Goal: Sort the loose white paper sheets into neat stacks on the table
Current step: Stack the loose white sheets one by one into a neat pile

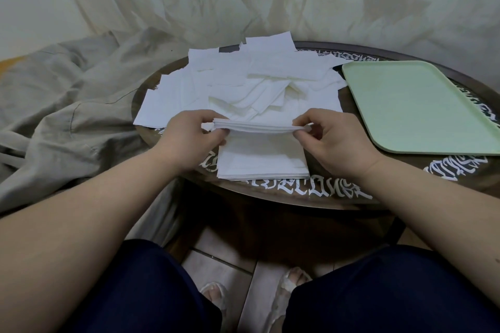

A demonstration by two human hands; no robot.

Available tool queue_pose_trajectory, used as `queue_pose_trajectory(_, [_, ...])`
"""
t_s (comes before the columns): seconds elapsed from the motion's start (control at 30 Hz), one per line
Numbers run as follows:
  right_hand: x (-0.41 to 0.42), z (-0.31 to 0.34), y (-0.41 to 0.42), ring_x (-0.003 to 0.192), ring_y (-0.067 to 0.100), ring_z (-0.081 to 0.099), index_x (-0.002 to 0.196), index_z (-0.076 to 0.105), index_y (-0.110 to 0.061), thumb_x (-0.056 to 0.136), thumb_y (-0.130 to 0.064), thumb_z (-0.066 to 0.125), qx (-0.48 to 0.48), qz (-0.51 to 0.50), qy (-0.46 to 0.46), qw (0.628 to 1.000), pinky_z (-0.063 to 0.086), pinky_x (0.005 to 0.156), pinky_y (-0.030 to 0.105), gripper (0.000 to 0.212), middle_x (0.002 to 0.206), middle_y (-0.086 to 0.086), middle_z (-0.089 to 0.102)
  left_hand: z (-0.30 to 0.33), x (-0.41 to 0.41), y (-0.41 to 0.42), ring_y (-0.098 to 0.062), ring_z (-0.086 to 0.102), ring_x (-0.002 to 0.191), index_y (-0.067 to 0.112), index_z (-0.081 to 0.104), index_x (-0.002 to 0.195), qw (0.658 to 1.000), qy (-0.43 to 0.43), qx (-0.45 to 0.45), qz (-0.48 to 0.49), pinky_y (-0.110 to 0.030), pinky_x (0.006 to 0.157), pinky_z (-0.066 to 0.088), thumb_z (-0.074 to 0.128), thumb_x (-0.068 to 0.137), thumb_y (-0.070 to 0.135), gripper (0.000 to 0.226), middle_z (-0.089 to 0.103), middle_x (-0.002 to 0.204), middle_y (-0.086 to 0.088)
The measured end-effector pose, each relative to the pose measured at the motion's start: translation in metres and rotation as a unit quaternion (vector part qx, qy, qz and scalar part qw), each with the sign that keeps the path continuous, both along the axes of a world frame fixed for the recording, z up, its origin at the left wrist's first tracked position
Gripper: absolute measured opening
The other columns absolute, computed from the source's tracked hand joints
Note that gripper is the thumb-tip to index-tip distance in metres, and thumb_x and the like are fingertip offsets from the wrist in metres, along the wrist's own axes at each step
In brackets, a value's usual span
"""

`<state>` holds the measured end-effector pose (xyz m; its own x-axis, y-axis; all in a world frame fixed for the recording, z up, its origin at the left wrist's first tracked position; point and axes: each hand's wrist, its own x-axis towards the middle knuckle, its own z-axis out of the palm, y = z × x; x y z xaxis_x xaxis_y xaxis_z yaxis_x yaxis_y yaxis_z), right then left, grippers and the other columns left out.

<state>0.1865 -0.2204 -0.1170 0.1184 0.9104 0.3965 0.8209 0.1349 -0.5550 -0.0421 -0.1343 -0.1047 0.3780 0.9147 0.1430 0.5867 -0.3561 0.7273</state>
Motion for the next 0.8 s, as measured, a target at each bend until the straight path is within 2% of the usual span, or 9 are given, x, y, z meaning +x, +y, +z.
queue_pose_trajectory(0.1, [-0.002, 0.002, 0.003, 0.075, 0.012, 0.06, 0.092, 0.069, -0.012, 0.086, -0.012, 0.065, 0.048, -0.002, 0.03, 0.998, 0.044, 0.074, 0.012, 0.007, 0.093, 0.001, 0.07, 0.009, -0.001, -0.002, -0.02, 0.069, 0.072, 0.028, 0.071, 0.084, 0.996, -0.088, -0.014, 0.01, -0.038, 0.074, 0.055, 0.063, 0.088, 0.013, 0.017, 0.074, 0.083, -0.003])
queue_pose_trajectory(0.2, [0.001, 0.0, 0.005, 0.082, 0.013, 0.063, 0.089, 0.069, -0.013, 0.083, -0.007, 0.067, 0.089, -0.005, 0.051, 0.995, 0.046, 0.079, 0.012, 0.009, 0.093, -0.002, 0.067, 0.015, 0.004, -0.005, -0.018, 0.071, 0.088, 0.019, 0.071, 0.091, 0.983, -0.173, -0.062, 0.018, -0.036, 0.079, 0.055, 0.056, 0.09, 0.005, 0.02, 0.073, 0.093, -0.002])
queue_pose_trajectory(0.27, [0.003, -0.002, 0.005, 0.082, 0.008, 0.061, 0.086, 0.069, -0.013, 0.082, -0.007, 0.068, 0.086, 0.004, 0.041, 0.995, 0.047, 0.08, 0.013, 0.007, 0.094, -0.005, 0.065, 0.016, 0.008, -0.004, -0.02, 0.072, 0.088, 0.012, 0.068, 0.093, 0.951, -0.261, -0.16, 0.048, -0.033, 0.077, 0.054, 0.042, 0.091, 0.0, 0.028, 0.07, 0.096, -0.005])
queue_pose_trajectory(0.33, [0.005, -0.005, 0.005, 0.082, 0.006, 0.06, 0.084, 0.07, -0.011, 0.08, -0.007, 0.07, 0.083, 0.017, 0.009, 0.996, 0.044, 0.078, 0.009, 0.005, 0.095, -0.001, 0.067, 0.016, 0.011, -0.001, -0.02, 0.073, 0.078, 0.01, 0.063, 0.093, 0.909, -0.325, -0.245, 0.087, -0.031, 0.07, 0.056, 0.041, 0.093, 0.005, 0.023, 0.064, 0.096, -0.004])
queue_pose_trajectory(0.4, [0.006, -0.006, 0.004, 0.086, 0.009, 0.062, 0.082, 0.071, -0.011, 0.079, -0.007, 0.071, 0.077, 0.026, -0.01, 0.997, 0.045, 0.08, 0.013, 0.005, 0.097, 0.001, 0.069, 0.012, 0.012, 0.002, -0.019, 0.072, 0.07, 0.011, 0.058, 0.096, 0.891, -0.33, -0.29, 0.113, -0.028, 0.064, 0.058, 0.052, 0.096, 0.015, 0.008, 0.059, 0.1, -0.005])
queue_pose_trajectory(0.53, [0.007, -0.007, 0.003, 0.086, 0.005, 0.06, 0.079, 0.072, -0.011, 0.077, -0.006, 0.071, 0.082, 0.034, -0.025, 0.996, 0.046, 0.082, 0.02, 0.005, 0.098, 0.001, 0.07, 0.006, 0.009, 0.009, -0.021, 0.066, 0.079, 0.005, 0.062, 0.095, 0.867, -0.319, -0.347, 0.162, -0.025, 0.064, 0.06, 0.068, 0.086, 0.016, 0.015, 0.063, 0.111, -0.016])
queue_pose_trajectory(0.67, [0.006, -0.006, 0.004, 0.086, -0.003, 0.054, 0.077, 0.072, -0.01, 0.077, -0.008, 0.071, 0.103, 0.03, -0.025, 0.994, 0.043, 0.08, 0.009, 0.002, 0.096, -0.002, 0.068, 0.009, 0.004, 0.009, -0.01, 0.066, 0.057, 0.008, 0.062, 0.09, 0.838, -0.315, -0.417, 0.16, -0.02, 0.051, 0.056, 0.068, 0.086, 0.019, 0.014, 0.065, 0.086, -0.005])
queue_pose_trajectory(0.73, [0.006, -0.005, 0.003, 0.088, -0.004, 0.053, 0.077, 0.072, -0.01, 0.077, -0.011, 0.069, 0.106, 0.033, -0.022, 0.994, 0.042, 0.081, 0.007, 0.003, 0.096, -0.003, 0.067, 0.009, 0.003, 0.007, -0.007, 0.064, 0.049, 0.012, 0.061, 0.085, 0.842, -0.272, -0.446, 0.136, -0.017, 0.044, 0.052, 0.065, 0.088, 0.025, 0.014, 0.064, 0.069, 0.0])
queue_pose_trajectory(0.8, [0.003, -0.005, 0.002, 0.09, -0.003, 0.054, 0.077, 0.072, -0.011, 0.077, -0.012, 0.068, 0.103, 0.045, -0.021, 0.993, 0.045, 0.082, 0.012, 0.004, 0.097, -0.005, 0.066, 0.006, 0.004, 0.004, -0.006, 0.063, 0.047, 0.015, 0.061, 0.084, 0.85, -0.245, -0.451, 0.118, -0.016, 0.041, 0.05, 0.063, 0.09, 0.023, 0.01, 0.065, 0.063, 0.002])
